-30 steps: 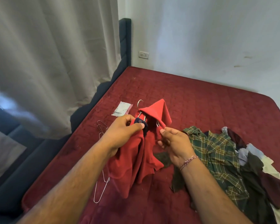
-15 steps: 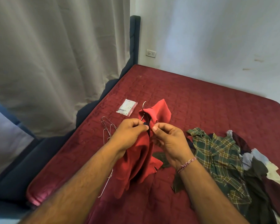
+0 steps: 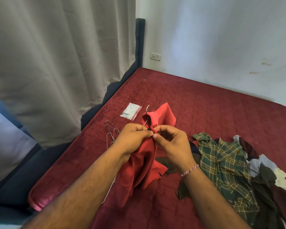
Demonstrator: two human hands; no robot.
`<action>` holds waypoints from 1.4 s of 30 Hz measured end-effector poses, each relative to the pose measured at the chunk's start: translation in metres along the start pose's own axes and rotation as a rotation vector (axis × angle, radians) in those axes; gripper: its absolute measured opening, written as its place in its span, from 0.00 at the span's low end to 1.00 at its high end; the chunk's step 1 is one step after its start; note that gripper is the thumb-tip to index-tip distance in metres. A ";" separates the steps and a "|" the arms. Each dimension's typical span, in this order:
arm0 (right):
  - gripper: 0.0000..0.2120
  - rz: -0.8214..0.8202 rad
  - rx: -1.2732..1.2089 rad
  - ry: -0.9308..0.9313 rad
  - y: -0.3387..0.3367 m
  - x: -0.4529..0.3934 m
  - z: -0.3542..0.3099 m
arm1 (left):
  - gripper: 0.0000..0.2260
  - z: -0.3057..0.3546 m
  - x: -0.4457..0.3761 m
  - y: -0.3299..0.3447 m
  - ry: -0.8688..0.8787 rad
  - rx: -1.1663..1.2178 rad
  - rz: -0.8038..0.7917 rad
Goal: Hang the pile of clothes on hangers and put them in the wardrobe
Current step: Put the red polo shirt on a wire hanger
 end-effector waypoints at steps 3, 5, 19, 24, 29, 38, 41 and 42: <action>0.12 0.013 0.213 -0.099 -0.003 -0.003 -0.012 | 0.07 0.001 0.000 0.001 -0.010 -0.037 -0.004; 0.12 0.074 0.293 -0.155 -0.008 -0.002 -0.020 | 0.08 0.002 0.000 0.002 -0.008 -0.075 0.014; 0.08 0.412 0.659 -0.488 -0.008 0.027 -0.045 | 0.20 -0.014 0.003 0.002 -0.049 0.136 0.101; 0.08 0.226 0.184 -0.179 -0.009 0.005 -0.010 | 0.14 -0.009 -0.001 -0.002 -0.028 0.118 0.055; 0.09 0.060 0.201 -0.176 0.000 -0.008 -0.008 | 0.10 -0.001 -0.006 -0.010 0.024 -0.031 0.011; 0.09 0.156 0.886 -0.603 0.034 -0.003 -0.060 | 0.12 0.005 -0.014 -0.027 0.084 -0.093 -0.060; 0.03 0.216 0.655 -0.372 0.028 -0.011 -0.049 | 0.14 0.014 -0.015 -0.033 0.138 -0.074 -0.086; 0.04 0.186 0.535 -0.225 0.029 -0.017 -0.038 | 0.12 0.017 -0.016 -0.036 0.172 -0.111 -0.080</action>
Point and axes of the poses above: each hand's wrist, its own x-axis away from the middle knuckle, its own y-axis out of the palm, z = x × y, the point moved 10 cm from there along -x, towards the middle knuckle, and after that the axes turned 13 degrees about x, right-handed, at the moved point
